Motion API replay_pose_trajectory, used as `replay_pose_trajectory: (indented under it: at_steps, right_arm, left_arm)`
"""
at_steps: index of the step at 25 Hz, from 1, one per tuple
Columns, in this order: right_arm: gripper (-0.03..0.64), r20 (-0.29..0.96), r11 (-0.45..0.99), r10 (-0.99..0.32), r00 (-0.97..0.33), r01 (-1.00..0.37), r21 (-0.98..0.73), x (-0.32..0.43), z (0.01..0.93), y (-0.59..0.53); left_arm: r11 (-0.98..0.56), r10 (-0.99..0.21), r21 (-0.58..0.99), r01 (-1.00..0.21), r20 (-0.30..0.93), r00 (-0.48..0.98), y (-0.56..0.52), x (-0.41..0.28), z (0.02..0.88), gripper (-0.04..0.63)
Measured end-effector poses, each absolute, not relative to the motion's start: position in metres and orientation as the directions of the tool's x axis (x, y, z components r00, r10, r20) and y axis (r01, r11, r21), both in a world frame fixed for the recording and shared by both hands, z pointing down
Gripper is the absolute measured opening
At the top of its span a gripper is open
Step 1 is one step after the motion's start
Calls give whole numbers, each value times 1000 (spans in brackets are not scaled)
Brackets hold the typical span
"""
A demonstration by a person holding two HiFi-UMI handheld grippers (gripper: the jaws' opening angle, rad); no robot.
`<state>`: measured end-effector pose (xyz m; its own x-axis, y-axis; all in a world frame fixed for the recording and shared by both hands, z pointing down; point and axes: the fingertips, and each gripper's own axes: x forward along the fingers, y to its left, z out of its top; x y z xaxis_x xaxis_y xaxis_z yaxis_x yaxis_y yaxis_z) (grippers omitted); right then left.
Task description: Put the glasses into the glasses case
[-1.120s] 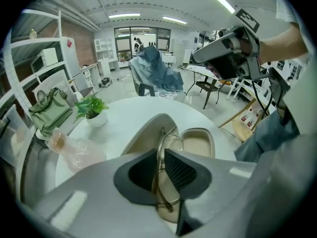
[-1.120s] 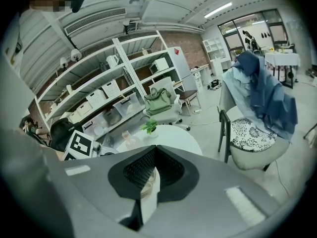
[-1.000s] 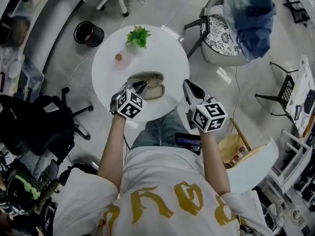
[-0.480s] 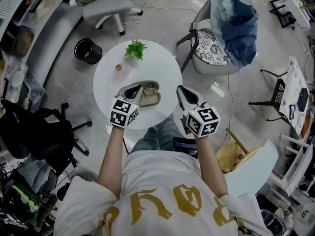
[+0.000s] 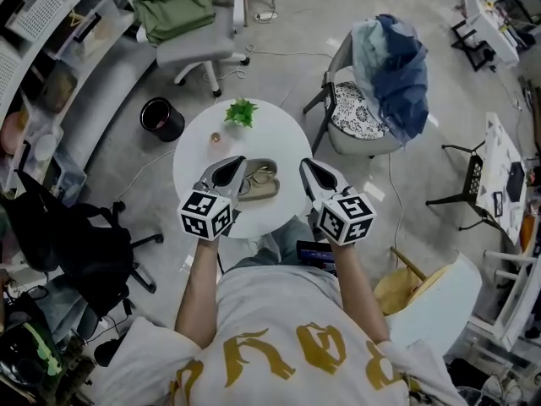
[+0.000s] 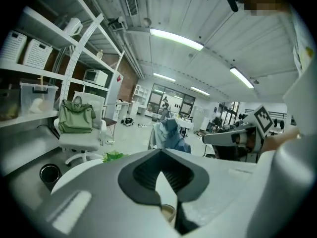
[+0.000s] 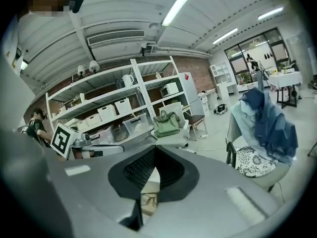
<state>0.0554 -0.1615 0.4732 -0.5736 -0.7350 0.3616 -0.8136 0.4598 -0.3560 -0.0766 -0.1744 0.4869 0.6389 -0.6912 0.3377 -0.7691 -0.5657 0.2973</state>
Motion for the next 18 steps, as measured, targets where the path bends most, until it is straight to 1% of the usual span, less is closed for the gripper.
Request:
replay_pose_trajectory:
  at_steps: [6,9,12,18]
  right_arm:
    - [23,312,495,-743,-592,-800,-339,36,452,-159]
    - [23,297,509,-743,-600,-795,-330,29,445,-158]
    - [23,291,511,-741,-605,-789,-340,29,444,-157]
    - [23,284,518,-738,-612,-784,-343,26,442,-156]
  left_arm:
    - [-524,-750,358,-772,235,618,-171,-101,451,2]
    - [-500,-757,361,-787,259,600,-171,-109,441,0]
    - [-506,-765,331,-797,254,591,-172,-109,434,0]
    - [-559,-717,318,-766,278,639,-164,-94,435,0]
